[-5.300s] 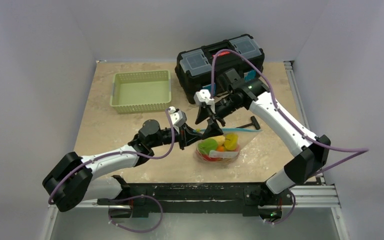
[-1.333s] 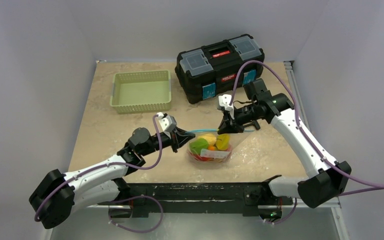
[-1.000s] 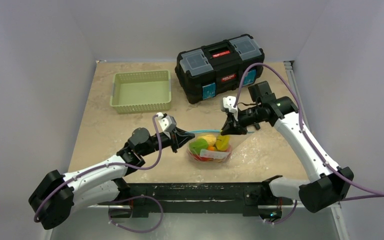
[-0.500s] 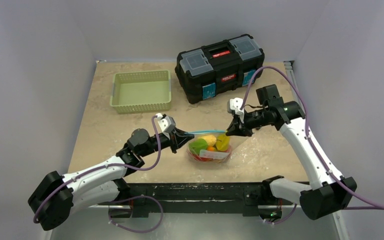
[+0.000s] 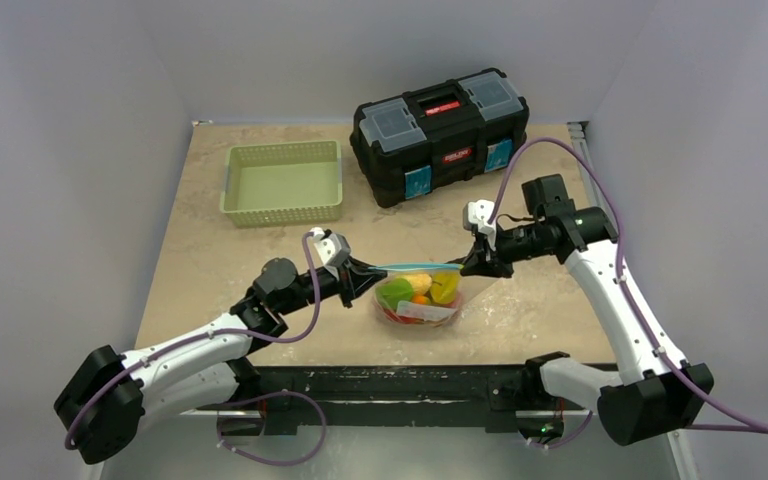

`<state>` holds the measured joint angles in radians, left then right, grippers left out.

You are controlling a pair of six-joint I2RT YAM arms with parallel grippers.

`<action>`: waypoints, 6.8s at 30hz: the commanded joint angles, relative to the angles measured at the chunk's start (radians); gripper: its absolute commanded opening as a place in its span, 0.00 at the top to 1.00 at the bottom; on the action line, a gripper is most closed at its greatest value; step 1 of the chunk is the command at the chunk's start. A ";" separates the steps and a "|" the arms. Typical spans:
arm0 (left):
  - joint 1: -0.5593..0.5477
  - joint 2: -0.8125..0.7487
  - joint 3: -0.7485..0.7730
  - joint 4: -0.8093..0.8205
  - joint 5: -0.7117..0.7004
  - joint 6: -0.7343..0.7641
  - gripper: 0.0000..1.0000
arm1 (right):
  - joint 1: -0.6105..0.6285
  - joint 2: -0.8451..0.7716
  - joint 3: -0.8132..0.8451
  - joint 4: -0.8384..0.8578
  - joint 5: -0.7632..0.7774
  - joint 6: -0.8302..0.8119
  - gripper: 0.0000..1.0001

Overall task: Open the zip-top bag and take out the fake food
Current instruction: Unzip the zipper food storage bag at the center of the board, then open the zipper of the food storage bag at the center of the board.

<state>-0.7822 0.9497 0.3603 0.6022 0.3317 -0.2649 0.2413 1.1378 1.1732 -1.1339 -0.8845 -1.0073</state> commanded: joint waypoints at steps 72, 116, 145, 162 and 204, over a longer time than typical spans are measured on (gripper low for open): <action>0.008 -0.043 0.006 -0.015 -0.008 0.054 1.00 | -0.165 -0.026 0.105 -0.249 0.016 -0.117 0.33; 0.007 -0.048 0.053 -0.104 0.060 0.021 1.00 | 0.222 0.247 0.333 0.091 -0.033 0.126 0.33; 0.006 -0.052 0.054 -0.107 0.066 0.009 1.00 | 0.222 0.229 0.267 0.126 -0.068 0.136 0.32; 0.006 -0.038 0.053 -0.093 0.077 0.006 1.00 | 0.225 0.250 0.277 0.123 -0.092 0.141 0.32; 0.004 -0.045 0.075 -0.154 0.149 0.142 1.00 | 0.318 0.277 0.319 0.053 -0.169 0.104 0.44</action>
<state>-0.7792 0.9413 0.4088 0.4290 0.4488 -0.1440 0.5568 1.4593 1.4452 -0.9863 -0.9539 -0.8009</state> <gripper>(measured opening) 0.005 0.553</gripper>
